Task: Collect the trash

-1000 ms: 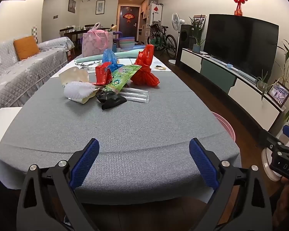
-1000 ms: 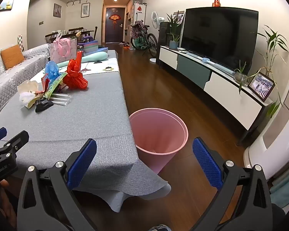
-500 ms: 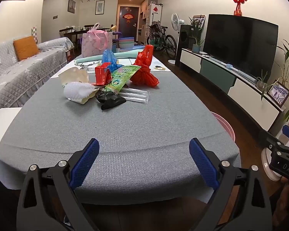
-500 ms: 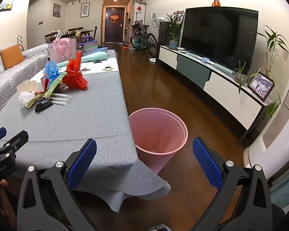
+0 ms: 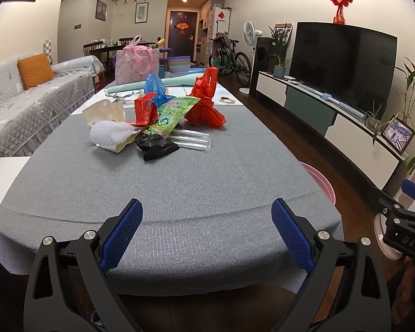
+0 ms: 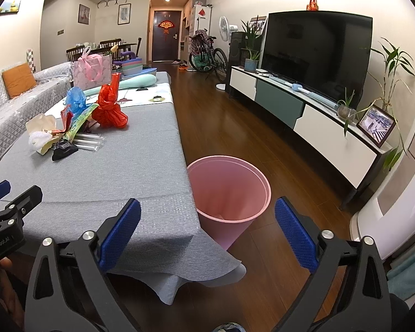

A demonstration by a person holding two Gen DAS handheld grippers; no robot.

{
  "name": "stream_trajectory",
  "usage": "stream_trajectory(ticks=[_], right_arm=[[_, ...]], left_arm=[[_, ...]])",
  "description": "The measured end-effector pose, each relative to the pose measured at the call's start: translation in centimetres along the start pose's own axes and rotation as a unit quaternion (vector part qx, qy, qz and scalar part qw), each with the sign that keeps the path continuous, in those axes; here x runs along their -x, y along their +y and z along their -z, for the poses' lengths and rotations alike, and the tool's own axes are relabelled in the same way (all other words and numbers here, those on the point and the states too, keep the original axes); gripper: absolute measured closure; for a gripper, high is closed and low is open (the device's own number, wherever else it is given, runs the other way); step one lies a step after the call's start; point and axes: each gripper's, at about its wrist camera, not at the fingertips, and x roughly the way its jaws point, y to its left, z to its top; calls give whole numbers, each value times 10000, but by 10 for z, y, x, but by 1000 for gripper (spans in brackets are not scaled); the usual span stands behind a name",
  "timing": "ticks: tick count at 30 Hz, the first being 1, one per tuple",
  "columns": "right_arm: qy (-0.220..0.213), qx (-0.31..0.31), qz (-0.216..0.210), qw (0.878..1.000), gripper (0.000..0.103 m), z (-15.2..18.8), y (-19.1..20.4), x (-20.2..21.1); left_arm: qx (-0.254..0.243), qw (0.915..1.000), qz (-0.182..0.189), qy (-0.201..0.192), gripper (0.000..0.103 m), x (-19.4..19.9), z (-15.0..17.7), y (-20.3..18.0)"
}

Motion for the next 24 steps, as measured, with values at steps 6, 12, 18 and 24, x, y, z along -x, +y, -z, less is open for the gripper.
stream_trajectory(ticks=[6,12,18,24], right_arm=[[-111,45,-53,9999,24,-9,8,4],[-136,-14,-419,9990,48,-15,21,8],[-250,-100,-912,9955,80,-34,39,3],[-425,109,-1259,9911,86,-65,73,-6]], left_arm=[[-40,9999,58,-135,17,5,-4,2],[-34,9997,50,-223,38,6,-9,10],[21,9995,-119,-283,62,-1,-24,27],[20,9991,-259,-323,68,-10,-49,49]])
